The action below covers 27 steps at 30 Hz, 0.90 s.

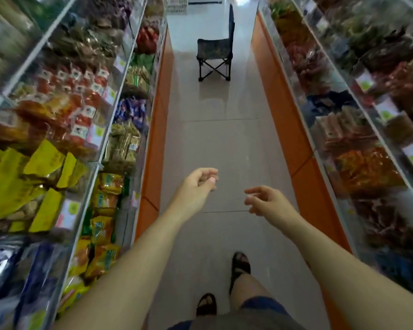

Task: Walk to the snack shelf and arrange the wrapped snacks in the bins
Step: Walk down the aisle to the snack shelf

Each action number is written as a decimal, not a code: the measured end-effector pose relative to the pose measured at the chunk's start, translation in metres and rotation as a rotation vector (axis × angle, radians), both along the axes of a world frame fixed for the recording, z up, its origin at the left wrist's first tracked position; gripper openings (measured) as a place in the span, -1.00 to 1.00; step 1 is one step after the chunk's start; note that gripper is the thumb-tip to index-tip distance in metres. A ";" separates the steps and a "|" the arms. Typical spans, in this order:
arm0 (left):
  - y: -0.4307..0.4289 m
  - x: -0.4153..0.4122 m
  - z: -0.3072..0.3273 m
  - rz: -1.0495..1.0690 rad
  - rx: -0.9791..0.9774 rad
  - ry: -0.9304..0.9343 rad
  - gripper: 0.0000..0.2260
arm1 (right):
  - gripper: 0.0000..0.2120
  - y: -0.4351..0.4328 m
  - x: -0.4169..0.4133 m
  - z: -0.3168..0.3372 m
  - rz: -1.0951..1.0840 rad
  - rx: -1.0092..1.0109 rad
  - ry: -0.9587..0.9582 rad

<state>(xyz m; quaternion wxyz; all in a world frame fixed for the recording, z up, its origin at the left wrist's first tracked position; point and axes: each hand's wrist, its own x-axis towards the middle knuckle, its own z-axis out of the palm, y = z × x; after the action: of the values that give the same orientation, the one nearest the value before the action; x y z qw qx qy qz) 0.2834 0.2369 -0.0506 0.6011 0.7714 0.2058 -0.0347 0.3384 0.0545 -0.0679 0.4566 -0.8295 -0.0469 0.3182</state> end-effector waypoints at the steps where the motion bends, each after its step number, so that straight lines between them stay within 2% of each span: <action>1: 0.006 0.021 -0.002 0.001 -0.019 -0.004 -0.82 | -0.82 0.003 0.016 -0.004 -0.007 -0.006 0.016; 6: 0.032 0.131 -0.011 0.011 -0.035 0.005 -0.81 | -0.79 0.025 0.115 -0.023 -0.016 -0.026 0.095; 13: 0.075 0.263 -0.012 0.075 -0.024 0.063 -0.82 | -0.80 0.083 0.283 -0.006 0.070 -0.055 0.033; 21: 0.170 0.357 -0.033 0.198 -0.006 0.180 -0.81 | -0.82 0.189 0.429 0.007 0.149 0.012 -0.004; 27: 0.256 0.457 -0.038 0.190 -0.025 0.213 -0.80 | -0.79 0.265 0.523 -0.006 0.124 -0.022 0.047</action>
<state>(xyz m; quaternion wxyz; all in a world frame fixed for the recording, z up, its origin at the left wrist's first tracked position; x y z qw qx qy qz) 0.7405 0.4926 -0.0890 0.5860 0.7328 0.3402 -0.0621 0.8619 0.3195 -0.0736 0.4277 -0.8223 -0.0842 0.3657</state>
